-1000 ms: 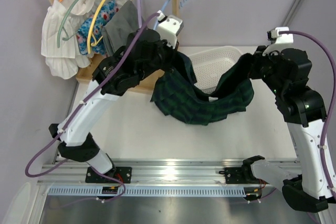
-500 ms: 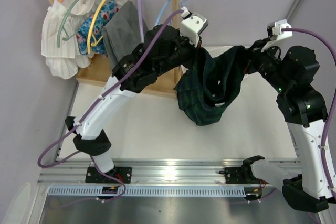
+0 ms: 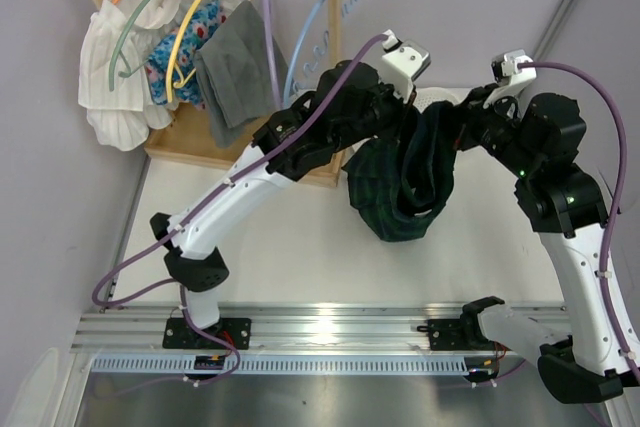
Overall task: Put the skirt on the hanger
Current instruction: Move the skirt to the center of the board
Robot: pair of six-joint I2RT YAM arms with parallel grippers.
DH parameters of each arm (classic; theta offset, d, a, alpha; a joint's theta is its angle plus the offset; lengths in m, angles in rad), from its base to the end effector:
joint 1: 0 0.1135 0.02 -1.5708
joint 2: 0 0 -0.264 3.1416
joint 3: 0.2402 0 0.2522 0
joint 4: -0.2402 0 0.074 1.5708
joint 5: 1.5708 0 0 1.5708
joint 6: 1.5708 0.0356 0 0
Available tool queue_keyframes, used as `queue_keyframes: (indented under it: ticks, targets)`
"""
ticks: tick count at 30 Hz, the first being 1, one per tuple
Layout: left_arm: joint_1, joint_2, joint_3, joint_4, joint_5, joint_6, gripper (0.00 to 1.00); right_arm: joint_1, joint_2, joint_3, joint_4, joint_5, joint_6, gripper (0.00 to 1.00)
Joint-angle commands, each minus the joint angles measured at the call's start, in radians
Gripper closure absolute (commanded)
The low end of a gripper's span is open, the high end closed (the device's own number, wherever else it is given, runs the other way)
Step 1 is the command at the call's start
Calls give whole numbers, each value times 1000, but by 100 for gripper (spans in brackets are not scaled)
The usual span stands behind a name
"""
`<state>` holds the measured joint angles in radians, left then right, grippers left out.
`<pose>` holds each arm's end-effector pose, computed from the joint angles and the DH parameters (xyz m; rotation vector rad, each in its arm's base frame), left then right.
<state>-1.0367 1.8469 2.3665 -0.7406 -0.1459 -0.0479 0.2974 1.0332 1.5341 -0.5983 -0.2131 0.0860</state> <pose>0.1986 -0.3256 0.5173 0.7754 1.6644 -0.6424 0.1691 0.0597 0.4999 -0.3392 1.6528 0.4665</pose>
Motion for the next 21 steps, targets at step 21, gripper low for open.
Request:
queue_keyframes:
  ticks: [21]
  targets:
    - [-100, 138, 105, 321, -52, -194, 100, 29, -114, 87, -112, 357, 60, 100]
